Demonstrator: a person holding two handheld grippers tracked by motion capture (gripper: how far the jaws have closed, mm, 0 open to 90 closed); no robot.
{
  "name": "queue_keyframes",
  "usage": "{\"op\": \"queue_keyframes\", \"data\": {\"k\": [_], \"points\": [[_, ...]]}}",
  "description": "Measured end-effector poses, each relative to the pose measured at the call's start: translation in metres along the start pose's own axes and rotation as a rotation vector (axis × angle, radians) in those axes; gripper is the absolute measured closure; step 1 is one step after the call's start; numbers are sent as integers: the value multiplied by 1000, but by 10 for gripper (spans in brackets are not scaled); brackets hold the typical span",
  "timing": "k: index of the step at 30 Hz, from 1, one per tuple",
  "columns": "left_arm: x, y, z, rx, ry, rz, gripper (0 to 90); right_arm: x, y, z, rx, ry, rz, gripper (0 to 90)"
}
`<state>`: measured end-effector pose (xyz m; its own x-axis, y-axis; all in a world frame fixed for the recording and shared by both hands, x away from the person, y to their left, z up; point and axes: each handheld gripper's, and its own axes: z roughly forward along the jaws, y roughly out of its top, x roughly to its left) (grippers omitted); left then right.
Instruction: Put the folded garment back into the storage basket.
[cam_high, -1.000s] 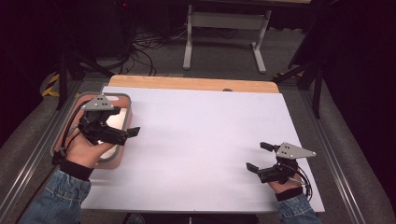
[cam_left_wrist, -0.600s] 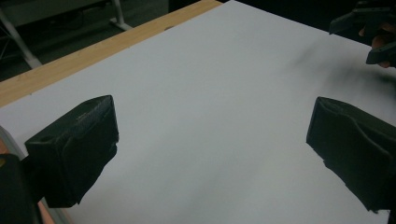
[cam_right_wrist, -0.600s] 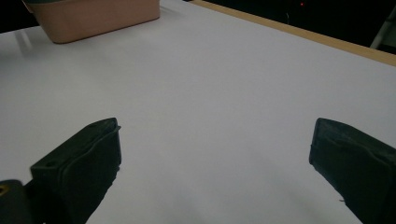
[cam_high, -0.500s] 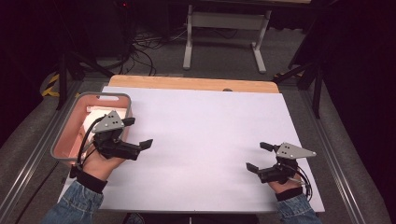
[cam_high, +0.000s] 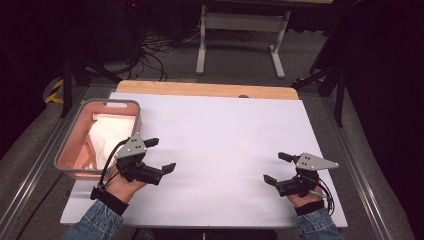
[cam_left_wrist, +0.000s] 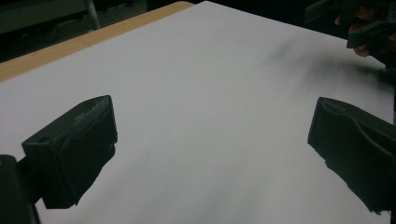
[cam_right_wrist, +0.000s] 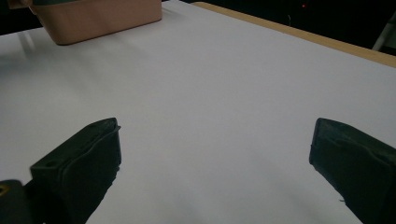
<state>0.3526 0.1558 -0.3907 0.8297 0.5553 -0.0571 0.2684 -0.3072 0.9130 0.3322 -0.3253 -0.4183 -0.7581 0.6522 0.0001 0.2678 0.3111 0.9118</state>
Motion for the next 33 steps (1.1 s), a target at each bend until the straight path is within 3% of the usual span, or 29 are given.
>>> {"op": "queue_keyframes", "data": {"k": [7,14,22,33], "points": [[1,-19,6,-58,-10,-28,28,0,0,0,-3,1,2,27],[-3,-30,12,-50,-2,-5,30,0,-1,0,-4,2,1,26],[-7,-43,17,-51,-30,-55,24,0,-1,-1,-5,5,0,24],[-10,-59,19,-63,-12,-52,22,0,-2,-2,-15,7,-3,21]]}}
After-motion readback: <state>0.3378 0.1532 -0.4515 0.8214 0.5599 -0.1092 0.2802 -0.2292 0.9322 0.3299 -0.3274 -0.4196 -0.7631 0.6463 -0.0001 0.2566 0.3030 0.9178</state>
